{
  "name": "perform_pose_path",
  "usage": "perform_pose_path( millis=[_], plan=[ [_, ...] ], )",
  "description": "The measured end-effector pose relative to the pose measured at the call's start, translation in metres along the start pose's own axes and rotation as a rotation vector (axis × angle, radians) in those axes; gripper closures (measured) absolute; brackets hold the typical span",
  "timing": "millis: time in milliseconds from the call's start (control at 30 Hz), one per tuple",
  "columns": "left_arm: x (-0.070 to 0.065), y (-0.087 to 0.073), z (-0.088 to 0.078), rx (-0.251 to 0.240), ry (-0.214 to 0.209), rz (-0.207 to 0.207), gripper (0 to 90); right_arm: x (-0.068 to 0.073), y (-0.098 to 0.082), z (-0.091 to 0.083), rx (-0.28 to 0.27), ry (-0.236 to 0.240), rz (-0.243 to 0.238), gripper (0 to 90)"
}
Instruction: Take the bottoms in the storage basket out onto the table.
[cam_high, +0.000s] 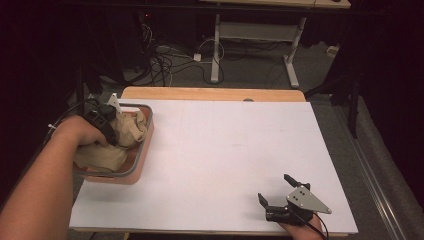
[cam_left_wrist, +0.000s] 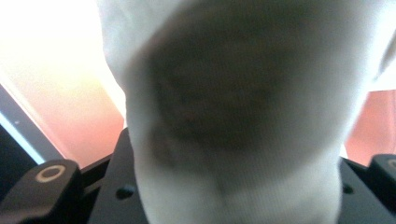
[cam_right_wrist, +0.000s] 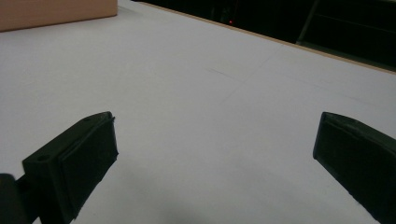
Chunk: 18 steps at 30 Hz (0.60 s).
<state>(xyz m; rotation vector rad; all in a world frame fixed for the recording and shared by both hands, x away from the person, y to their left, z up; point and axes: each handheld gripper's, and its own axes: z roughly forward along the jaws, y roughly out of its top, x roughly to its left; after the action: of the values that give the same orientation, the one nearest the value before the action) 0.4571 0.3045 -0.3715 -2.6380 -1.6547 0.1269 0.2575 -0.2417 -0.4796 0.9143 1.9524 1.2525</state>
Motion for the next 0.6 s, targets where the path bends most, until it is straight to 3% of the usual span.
perform_pose_path(
  millis=[600],
  plan=[
    [-0.006, -0.001, -0.028, 0.001, -0.009, 0.005, 61.4, 0.001, 0.001, -0.001, -0.005, -0.001, 0.002, 0.4]
  ],
)
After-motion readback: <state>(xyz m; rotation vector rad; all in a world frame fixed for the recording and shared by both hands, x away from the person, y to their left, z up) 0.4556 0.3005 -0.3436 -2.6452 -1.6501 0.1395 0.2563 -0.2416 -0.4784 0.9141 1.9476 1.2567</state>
